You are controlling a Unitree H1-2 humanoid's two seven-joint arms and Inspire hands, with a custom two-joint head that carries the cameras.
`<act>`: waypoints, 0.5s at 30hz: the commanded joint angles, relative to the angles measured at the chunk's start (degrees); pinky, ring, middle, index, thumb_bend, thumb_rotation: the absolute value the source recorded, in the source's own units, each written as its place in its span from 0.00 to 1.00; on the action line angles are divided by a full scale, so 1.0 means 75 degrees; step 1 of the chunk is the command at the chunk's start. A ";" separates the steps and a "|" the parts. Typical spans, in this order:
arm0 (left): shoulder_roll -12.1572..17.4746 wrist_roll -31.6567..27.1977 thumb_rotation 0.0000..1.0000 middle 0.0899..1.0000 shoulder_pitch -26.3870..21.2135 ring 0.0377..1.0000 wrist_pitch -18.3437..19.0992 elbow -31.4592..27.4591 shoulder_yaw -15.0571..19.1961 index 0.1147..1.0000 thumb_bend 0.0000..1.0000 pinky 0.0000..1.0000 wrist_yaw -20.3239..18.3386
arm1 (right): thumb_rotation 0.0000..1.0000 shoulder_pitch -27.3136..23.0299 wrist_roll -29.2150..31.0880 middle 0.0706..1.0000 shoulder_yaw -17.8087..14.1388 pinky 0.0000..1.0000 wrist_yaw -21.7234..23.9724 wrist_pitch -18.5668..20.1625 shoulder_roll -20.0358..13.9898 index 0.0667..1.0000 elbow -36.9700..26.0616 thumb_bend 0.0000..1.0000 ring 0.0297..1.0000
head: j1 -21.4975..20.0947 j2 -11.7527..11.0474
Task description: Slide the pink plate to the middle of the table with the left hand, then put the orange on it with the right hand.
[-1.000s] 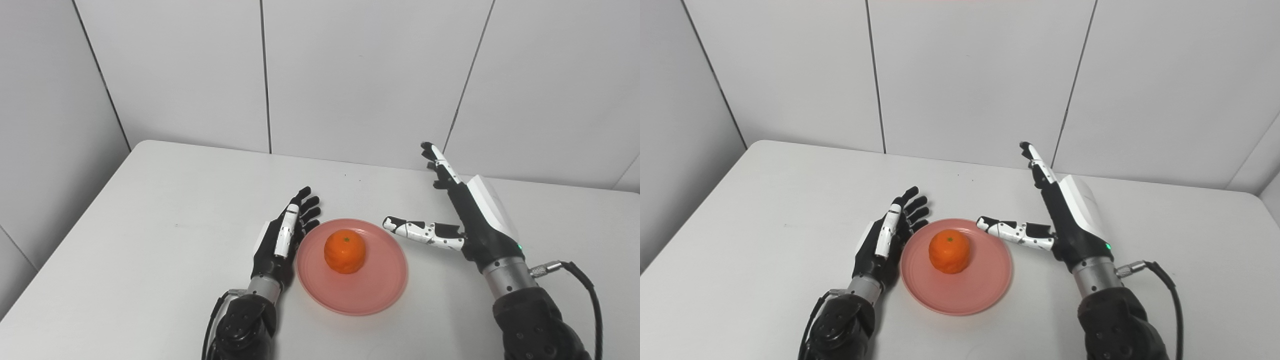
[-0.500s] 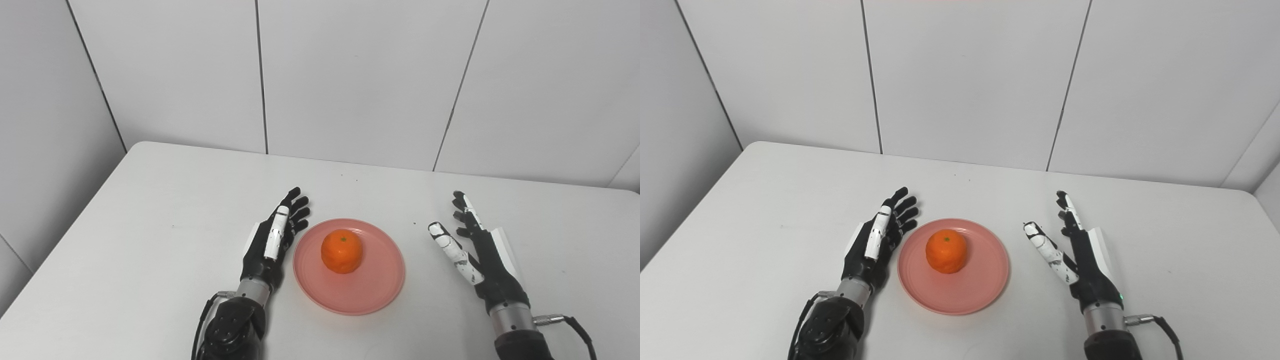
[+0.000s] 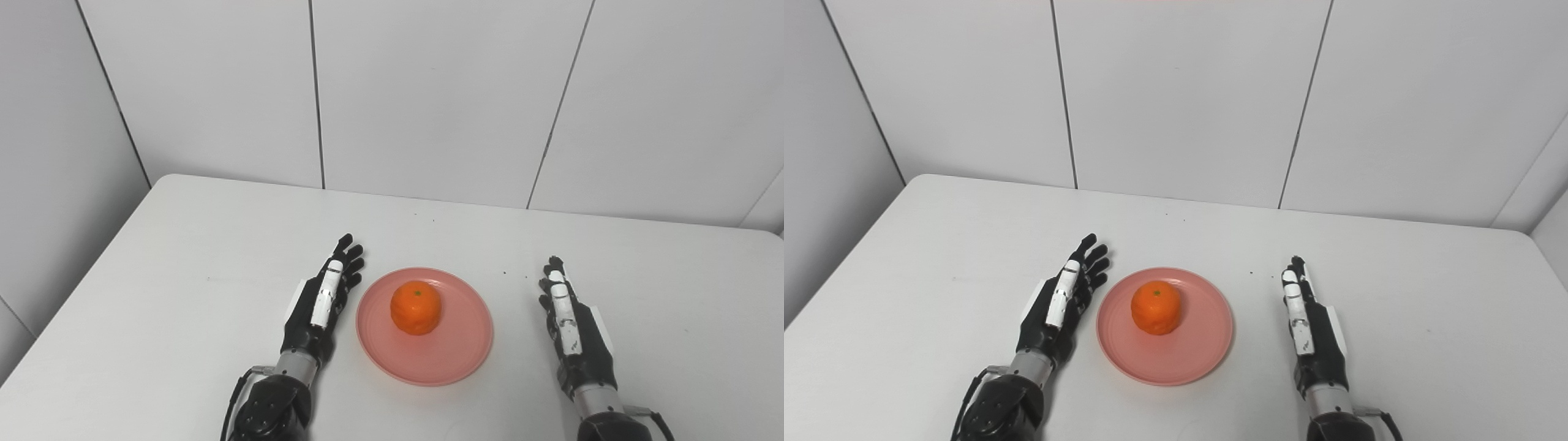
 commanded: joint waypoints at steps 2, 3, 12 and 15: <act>-0.0017 0.0040 1.00 0.96 0.0097 0.96 -0.0033 -0.0305 -0.0106 0.95 0.40 0.99 -0.0056 | 1.00 -0.0034 0.0361 1.00 -0.0003 1.00 -0.0009 0.0618 0.0125 1.00 -0.0570 0.34 1.00 | -0.0027 -0.0043; -0.0012 0.0040 1.00 0.97 0.0114 0.96 -0.0026 -0.0352 -0.0116 0.96 0.40 1.00 -0.0050 | 1.00 -0.0020 0.0458 1.00 -0.0010 1.00 0.0010 0.0689 0.0113 1.00 -0.0638 0.34 1.00 | -0.0033 -0.0045; 0.0002 0.0138 1.00 1.00 0.0244 1.00 -0.0024 -0.0588 -0.0158 0.99 0.39 1.00 0.0047 | 1.00 0.0214 0.0614 1.00 0.0236 1.00 0.0003 0.1009 0.0126 1.00 -0.1037 0.35 1.00 | -0.0150 -0.0121; 0.0033 0.0255 1.00 1.00 0.0272 1.00 -0.0103 -0.0620 -0.0201 1.00 0.39 1.00 0.0064 | 1.00 0.0252 0.0623 1.00 0.0281 1.00 -0.0031 0.1079 0.0129 1.00 -0.1139 0.35 1.00 | -0.0168 -0.0163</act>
